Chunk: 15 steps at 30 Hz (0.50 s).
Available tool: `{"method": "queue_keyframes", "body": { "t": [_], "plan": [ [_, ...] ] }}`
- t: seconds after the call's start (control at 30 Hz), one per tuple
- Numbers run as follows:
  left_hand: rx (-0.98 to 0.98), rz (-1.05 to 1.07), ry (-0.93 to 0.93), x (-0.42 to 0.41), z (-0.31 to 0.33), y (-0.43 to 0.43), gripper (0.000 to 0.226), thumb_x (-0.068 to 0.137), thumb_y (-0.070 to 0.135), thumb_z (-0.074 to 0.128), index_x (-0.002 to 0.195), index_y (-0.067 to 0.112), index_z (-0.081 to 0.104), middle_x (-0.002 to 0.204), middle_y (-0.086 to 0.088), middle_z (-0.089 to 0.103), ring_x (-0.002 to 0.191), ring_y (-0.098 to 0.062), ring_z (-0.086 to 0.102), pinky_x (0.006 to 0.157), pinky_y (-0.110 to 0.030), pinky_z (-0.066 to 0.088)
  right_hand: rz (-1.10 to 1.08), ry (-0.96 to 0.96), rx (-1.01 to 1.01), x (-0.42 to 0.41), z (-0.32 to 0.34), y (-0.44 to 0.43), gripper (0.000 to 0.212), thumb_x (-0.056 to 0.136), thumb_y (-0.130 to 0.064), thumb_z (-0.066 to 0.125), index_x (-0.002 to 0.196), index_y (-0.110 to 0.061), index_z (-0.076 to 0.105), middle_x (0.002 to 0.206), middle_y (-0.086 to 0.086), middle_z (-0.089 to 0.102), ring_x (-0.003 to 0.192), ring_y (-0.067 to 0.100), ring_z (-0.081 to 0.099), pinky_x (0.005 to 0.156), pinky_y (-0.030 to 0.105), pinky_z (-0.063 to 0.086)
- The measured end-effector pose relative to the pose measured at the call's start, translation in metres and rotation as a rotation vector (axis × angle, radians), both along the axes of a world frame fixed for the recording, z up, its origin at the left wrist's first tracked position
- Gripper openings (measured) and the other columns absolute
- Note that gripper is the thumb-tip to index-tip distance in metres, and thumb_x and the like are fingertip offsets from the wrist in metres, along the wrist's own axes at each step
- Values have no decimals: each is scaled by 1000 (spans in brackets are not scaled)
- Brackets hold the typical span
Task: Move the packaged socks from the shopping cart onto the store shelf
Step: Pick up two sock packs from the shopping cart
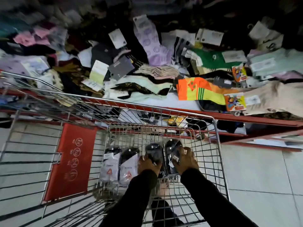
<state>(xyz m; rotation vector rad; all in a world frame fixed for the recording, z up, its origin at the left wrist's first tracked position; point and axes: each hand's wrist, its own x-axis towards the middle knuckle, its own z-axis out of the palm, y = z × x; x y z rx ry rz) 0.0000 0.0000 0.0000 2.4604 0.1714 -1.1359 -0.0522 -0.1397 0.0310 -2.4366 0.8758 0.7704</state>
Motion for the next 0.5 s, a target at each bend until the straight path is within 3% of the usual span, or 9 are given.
{"method": "queue_keyframes", "body": {
  "t": [0.1, 0.27, 0.5],
  "plan": [
    [10, 39, 37, 3, -18, -7, 68, 86, 48, 68, 136, 6, 47, 133, -12, 61, 122, -30, 59, 101, -34, 49, -50, 41, -10, 1, -15, 3, 81, 92, -52, 55, 154, -19, 14, 149, 17, 27, 136, 35, 36, 99, 45, 48],
    [55, 77, 76, 8, -18, -14, 100, 79, 56, 74, 148, 2, 24, 136, -13, 60, 126, -32, 59, 107, -36, 47, -21, 39, -101, -5, -29, 6, 99, 78, -73, 57, 149, -11, 23, 141, 20, 37, 129, 37, 42, 94, 45, 50],
    [24, 182, 83, 12, -25, -8, 119, 59, 51, 89, 144, 6, 19, 138, -14, 54, 126, -37, 56, 108, -44, 47, -65, 60, -86, 5, -32, 6, 107, 70, -63, 73, 142, -2, 23, 137, 19, 38, 130, 36, 41, 97, 47, 51]
  ]
}}
